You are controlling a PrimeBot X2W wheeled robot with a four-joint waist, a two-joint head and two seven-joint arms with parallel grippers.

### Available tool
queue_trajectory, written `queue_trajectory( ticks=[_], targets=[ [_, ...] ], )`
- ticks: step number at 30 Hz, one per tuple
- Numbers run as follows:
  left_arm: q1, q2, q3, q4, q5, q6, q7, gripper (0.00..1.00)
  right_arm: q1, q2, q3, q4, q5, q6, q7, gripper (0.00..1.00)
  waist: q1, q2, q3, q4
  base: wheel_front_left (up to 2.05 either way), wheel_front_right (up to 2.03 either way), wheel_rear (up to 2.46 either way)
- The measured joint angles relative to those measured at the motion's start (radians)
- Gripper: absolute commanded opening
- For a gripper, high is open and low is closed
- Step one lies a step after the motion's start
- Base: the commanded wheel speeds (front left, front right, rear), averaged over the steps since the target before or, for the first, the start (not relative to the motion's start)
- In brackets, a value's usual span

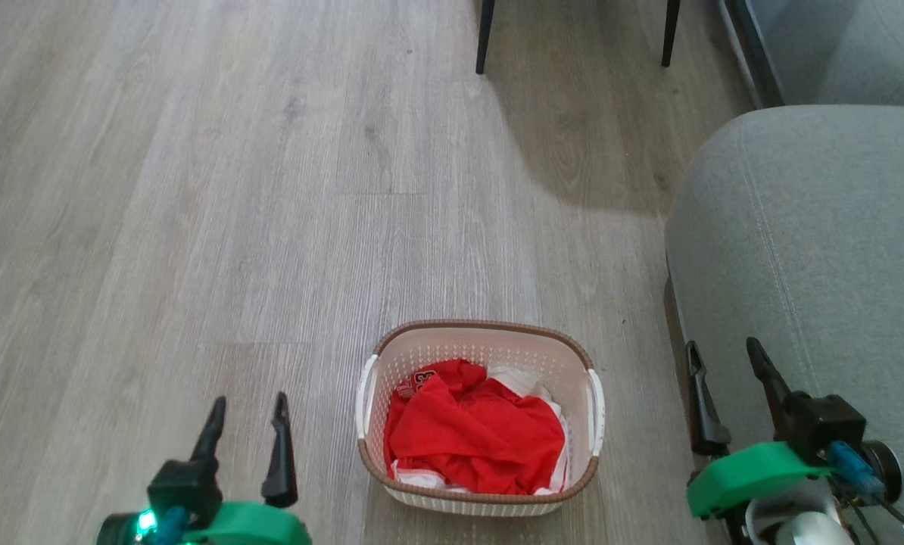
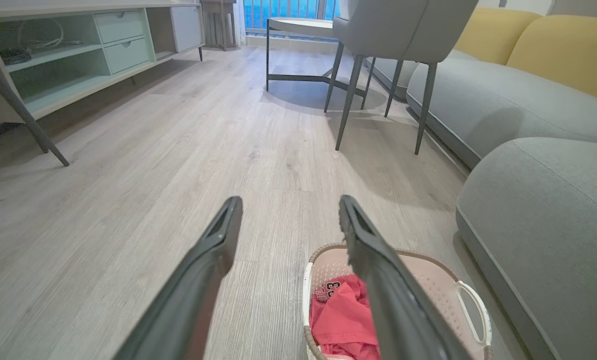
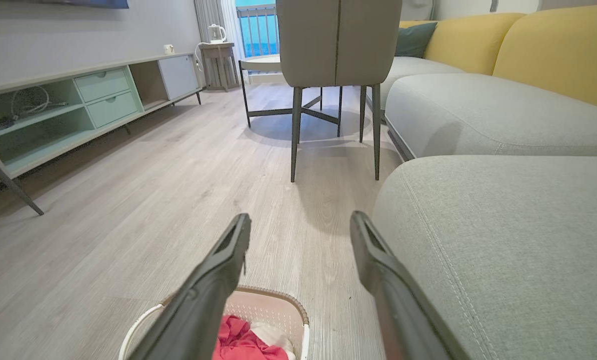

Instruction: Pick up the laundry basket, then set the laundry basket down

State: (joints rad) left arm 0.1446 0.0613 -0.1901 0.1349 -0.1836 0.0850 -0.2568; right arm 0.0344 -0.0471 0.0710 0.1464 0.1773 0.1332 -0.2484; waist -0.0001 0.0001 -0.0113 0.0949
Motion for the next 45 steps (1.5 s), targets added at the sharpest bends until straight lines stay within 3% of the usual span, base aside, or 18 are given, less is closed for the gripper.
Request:
queue_trajectory(
  ticks=[7, 27, 28, 34, 45],
  targets=[
    [0.023, -0.002, 0.028, -0.034, 0.007, -0.003, 0.0, 1.0, 0.036, 0.003, -0.006, -0.054, 0.0, 0.0, 0.0, 1.0, 0.0, 0.0, -0.009, 0.0, 0.0, 0.0, 0.0],
    [0.024, -0.004, 0.036, -0.038, 0.016, -0.007, 0.0, 1.0, 0.057, 0.003, -0.009, -0.06, 0.009, 0.0, 0.0, 1.0, 0.0, 0.0, -0.007, -0.01, 0.0, 0.0, 0.0],
    [0.024, -0.004, 0.036, -0.032, 0.016, -0.007, 0.0, 0.0, 0.057, 0.004, -0.009, -0.055, 0.009, 0.0, 0.0, 0.0, 0.0, 0.0, -0.006, -0.01, 0.0, 0.0, 0.0],
    [0.06, -0.004, 0.034, 0.061, 0.008, -0.006, 0.002, 0.0, 0.082, 0.007, -0.002, 0.042, 0.013, 0.0, 0.002, 0.0, 0.0, 0.0, -0.006, -0.011, 0.0, 0.0, 0.0],
    [0.058, -0.003, 0.038, 0.068, -0.127, -0.024, 0.028, 0.0, 0.085, 0.007, -0.005, 0.049, 0.146, 0.0, 0.024, 0.0, 0.0001, 0.0, -0.004, -0.019, 0.0, 0.0, 0.0]
  ],
)
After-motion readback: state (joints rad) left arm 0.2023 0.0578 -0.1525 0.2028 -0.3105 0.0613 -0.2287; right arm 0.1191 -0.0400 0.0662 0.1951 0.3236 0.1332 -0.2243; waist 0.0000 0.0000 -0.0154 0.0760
